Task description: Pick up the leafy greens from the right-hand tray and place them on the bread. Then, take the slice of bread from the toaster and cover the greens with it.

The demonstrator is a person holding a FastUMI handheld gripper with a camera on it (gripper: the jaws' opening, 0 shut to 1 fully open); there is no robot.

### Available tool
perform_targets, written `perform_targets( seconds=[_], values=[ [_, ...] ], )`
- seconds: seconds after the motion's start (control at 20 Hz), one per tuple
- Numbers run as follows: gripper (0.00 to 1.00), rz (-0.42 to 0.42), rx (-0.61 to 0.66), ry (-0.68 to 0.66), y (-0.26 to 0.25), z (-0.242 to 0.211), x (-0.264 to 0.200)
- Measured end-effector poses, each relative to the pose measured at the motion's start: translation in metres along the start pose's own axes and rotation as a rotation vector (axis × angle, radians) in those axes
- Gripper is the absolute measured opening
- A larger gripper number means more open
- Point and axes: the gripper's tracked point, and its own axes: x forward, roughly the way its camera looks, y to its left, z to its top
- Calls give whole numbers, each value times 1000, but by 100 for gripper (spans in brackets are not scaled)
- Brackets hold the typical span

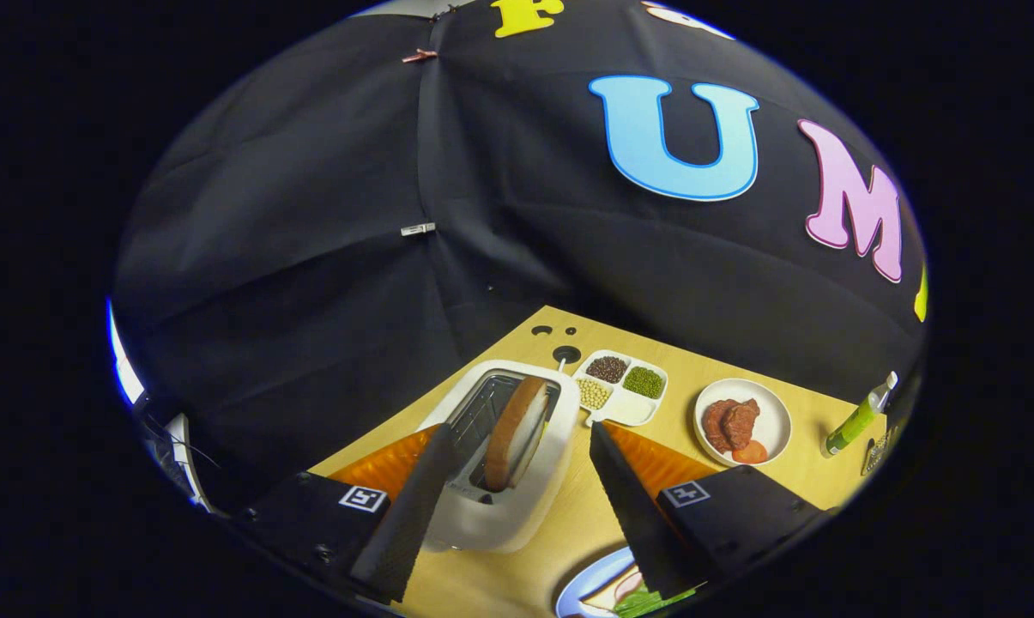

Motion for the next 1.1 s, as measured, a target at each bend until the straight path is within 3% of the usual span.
perform_targets(
  seconds=[0.2,0.3,0.35,0.6,0.75,1.1],
  values=[
    [95,-35,21,25,4,-7,23],
    [85,-62,43,47,1,-13,31],
    [74,-67,64,65,2,-18,34],
    [49,-80,76,58,9,-11,42],
    [23,-75,94,90,13,-18,46],
    [12,-6,117,56,16,-6,32]
  ],
)
